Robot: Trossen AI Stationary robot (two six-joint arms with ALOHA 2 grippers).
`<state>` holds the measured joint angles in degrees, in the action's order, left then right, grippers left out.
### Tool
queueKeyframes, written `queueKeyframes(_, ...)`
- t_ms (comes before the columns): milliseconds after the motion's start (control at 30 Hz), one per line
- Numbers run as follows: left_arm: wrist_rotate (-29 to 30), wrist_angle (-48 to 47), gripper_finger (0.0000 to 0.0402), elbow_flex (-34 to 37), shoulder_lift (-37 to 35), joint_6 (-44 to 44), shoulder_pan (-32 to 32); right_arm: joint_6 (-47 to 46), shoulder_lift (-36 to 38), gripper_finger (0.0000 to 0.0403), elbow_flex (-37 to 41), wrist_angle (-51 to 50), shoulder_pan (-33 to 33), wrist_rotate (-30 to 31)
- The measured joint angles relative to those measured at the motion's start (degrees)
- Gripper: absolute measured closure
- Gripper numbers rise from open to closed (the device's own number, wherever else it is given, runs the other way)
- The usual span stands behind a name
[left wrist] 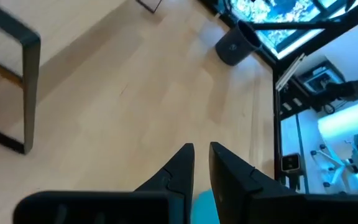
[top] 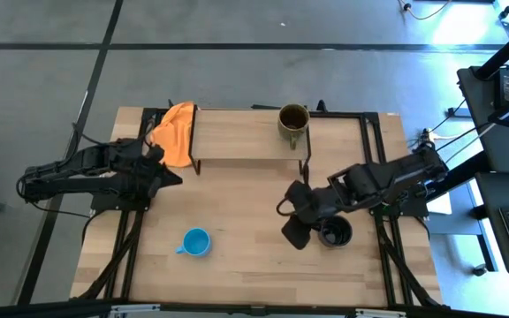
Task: Stack small to large cups/mugs on shelf
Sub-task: Put the dark blue mug on the shelf
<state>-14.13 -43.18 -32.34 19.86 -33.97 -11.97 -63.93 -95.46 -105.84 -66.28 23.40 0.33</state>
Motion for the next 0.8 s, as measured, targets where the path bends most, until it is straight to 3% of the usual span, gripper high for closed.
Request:
queueKeyframes(233,1.39,-1.19,0.0358,0.00,0.02,-0.32,-0.02,2.50,0.00,0.0320,0.08,-3.09,1.79,-5.79)
queueKeyframes(500,2.00,-1.38,0.0358,0.00,0.02,-3.24,0.00,3.81,0.00,0.0320,0.17,2.96,5.47,-4.10)
queueKeyframes(667,0.85,-1.38,0.0358,0.00,0.02,-4.93,-0.02,-3.97,0.00,0.0320,0.21,-0.37,9.68,-0.16)
queueKeyframes(800,-0.41,-1.38,0.0358,0.00,0.00,-4.93,0.00,-16.96,-0.01,0.0320,0.22,-3.23,14.66,4.70)
